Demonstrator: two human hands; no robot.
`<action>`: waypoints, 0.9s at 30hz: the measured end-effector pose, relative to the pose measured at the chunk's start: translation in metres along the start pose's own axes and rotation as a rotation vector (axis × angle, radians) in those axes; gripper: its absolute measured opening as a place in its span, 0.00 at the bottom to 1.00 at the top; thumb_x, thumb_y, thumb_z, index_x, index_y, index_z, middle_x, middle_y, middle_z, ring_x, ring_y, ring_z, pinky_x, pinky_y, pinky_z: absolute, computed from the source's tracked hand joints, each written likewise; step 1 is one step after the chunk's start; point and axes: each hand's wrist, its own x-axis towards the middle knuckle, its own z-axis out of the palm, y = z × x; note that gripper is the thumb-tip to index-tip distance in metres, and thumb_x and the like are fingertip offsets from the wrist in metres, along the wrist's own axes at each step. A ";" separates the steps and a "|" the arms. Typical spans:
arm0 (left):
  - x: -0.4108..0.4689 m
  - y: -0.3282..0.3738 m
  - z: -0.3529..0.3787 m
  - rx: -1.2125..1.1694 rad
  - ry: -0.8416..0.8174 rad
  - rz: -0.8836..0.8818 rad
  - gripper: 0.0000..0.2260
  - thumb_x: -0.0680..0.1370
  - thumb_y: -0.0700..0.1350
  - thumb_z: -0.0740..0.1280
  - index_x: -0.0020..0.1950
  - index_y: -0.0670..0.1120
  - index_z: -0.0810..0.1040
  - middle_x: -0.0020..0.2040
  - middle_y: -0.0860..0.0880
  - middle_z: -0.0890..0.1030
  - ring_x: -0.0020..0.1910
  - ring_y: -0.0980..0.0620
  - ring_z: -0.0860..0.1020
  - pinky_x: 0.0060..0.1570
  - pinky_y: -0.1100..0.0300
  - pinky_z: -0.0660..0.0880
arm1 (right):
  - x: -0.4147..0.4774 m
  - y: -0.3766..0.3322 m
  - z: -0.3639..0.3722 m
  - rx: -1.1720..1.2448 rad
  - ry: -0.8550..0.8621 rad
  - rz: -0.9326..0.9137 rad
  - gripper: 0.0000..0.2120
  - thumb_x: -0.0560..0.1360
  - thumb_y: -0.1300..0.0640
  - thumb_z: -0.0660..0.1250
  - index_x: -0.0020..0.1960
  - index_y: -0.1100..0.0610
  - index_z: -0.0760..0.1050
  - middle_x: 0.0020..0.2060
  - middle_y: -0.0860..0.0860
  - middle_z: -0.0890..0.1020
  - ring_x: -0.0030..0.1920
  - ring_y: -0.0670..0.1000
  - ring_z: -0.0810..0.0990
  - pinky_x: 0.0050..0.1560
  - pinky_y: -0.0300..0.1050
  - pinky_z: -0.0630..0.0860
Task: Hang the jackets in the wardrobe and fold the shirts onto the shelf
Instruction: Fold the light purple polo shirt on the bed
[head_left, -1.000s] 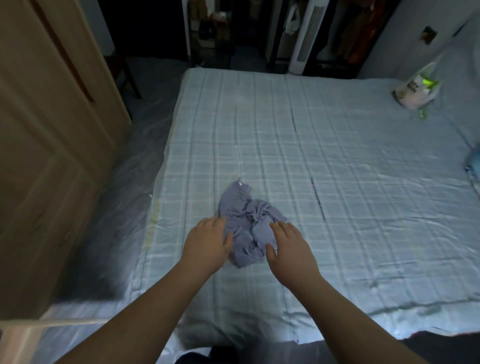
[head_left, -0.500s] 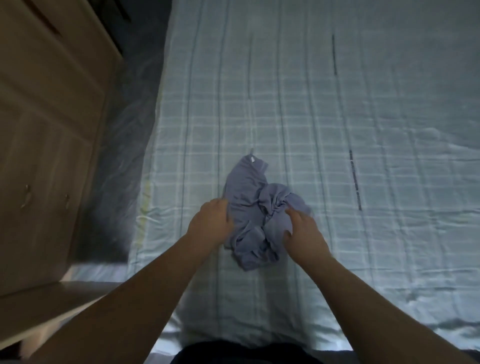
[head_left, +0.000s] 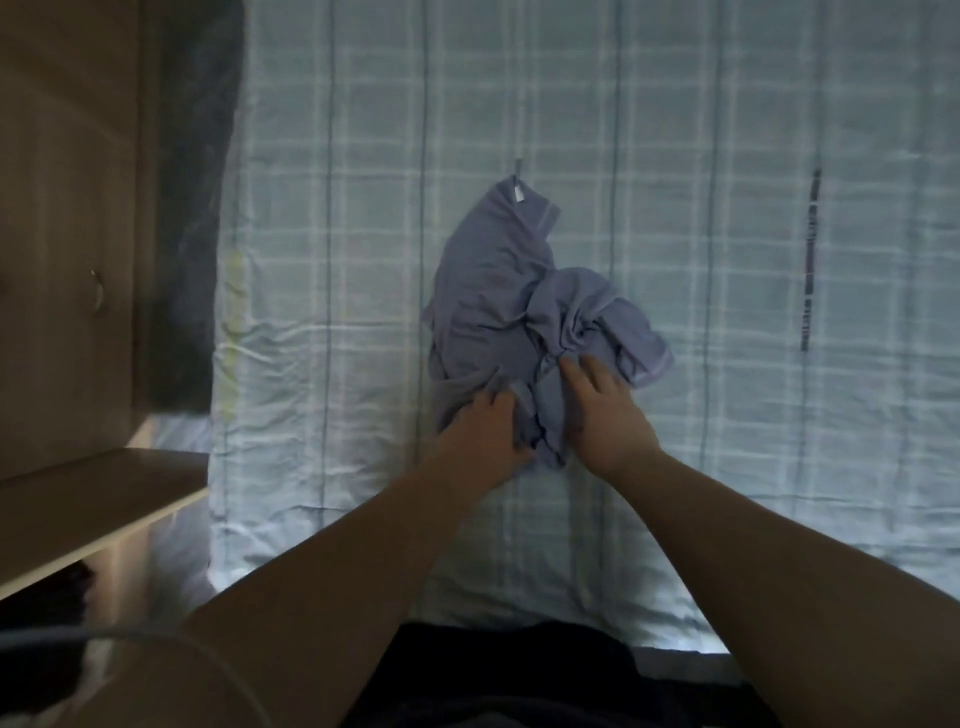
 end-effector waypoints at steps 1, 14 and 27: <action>0.003 -0.001 0.005 0.021 0.005 0.004 0.37 0.75 0.59 0.70 0.78 0.51 0.56 0.79 0.49 0.57 0.69 0.45 0.72 0.65 0.47 0.72 | 0.003 0.002 0.004 -0.028 0.019 0.000 0.43 0.73 0.55 0.71 0.81 0.50 0.51 0.76 0.57 0.58 0.70 0.65 0.64 0.60 0.62 0.74; -0.047 0.029 -0.017 -0.152 0.263 0.280 0.13 0.74 0.45 0.68 0.56 0.47 0.72 0.55 0.43 0.77 0.55 0.41 0.76 0.49 0.52 0.71 | -0.063 -0.018 -0.019 0.394 0.433 0.072 0.06 0.77 0.58 0.66 0.45 0.56 0.69 0.34 0.49 0.75 0.34 0.49 0.73 0.34 0.38 0.66; -0.205 0.123 -0.111 -0.262 0.393 0.578 0.06 0.76 0.46 0.72 0.50 0.53 0.76 0.44 0.53 0.80 0.43 0.56 0.77 0.47 0.60 0.72 | -0.250 -0.072 -0.143 0.800 0.678 -0.067 0.09 0.77 0.53 0.67 0.39 0.53 0.72 0.35 0.55 0.77 0.38 0.53 0.78 0.45 0.59 0.76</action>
